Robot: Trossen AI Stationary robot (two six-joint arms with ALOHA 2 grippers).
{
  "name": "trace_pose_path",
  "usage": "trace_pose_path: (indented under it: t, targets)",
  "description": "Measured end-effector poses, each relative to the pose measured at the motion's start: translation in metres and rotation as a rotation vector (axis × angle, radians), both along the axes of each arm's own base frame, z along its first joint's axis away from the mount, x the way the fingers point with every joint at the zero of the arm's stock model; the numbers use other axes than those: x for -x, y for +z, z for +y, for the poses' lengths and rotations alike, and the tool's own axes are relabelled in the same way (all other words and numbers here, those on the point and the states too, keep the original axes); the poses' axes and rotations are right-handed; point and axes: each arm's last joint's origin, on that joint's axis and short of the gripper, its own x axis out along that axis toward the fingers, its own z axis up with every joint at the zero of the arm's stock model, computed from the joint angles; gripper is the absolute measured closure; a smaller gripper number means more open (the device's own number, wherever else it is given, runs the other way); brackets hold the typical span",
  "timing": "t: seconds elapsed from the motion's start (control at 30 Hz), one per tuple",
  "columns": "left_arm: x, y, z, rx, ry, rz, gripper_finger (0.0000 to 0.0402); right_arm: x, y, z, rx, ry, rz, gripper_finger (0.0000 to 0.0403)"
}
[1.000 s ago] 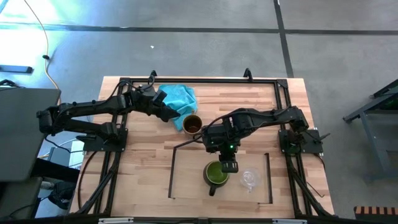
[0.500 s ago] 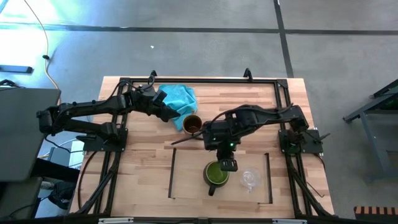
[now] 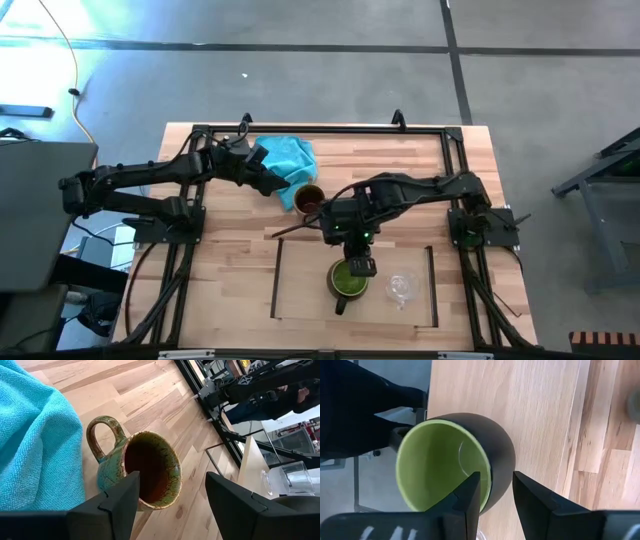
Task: Stack small to large cups/mugs on shelf
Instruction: Put the black mug on the shelf
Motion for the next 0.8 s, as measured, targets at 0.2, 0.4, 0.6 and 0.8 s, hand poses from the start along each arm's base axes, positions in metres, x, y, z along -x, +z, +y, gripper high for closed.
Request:
trace_pose_path:
  t: [0.2, 0.4, 0.6, 0.8]
  targets:
    - [0.000, 0.000, 0.000, -0.006, -0.005, 0.002, 0.0186, -0.003, -0.003, 0.001, 0.005, 0.015, -0.003, 0.0297]
    - [0.000, 0.000, 0.000, -0.010, -0.007, 0.003, 0.0186, -0.005, -0.003, 0.002, 0.004, 0.027, -0.022, 0.0297]
    - [0.000, 0.000, 0.000, -0.011, -0.008, 0.004, 0.0186, -0.008, -0.009, 0.003, 0.004, 0.036, 0.002, 0.0297]
    - [0.000, -0.001, 0.000, -0.008, -0.008, 0.009, 0.0186, -0.010, -0.013, 0.004, 0.003, 0.052, 0.015, 0.0297]
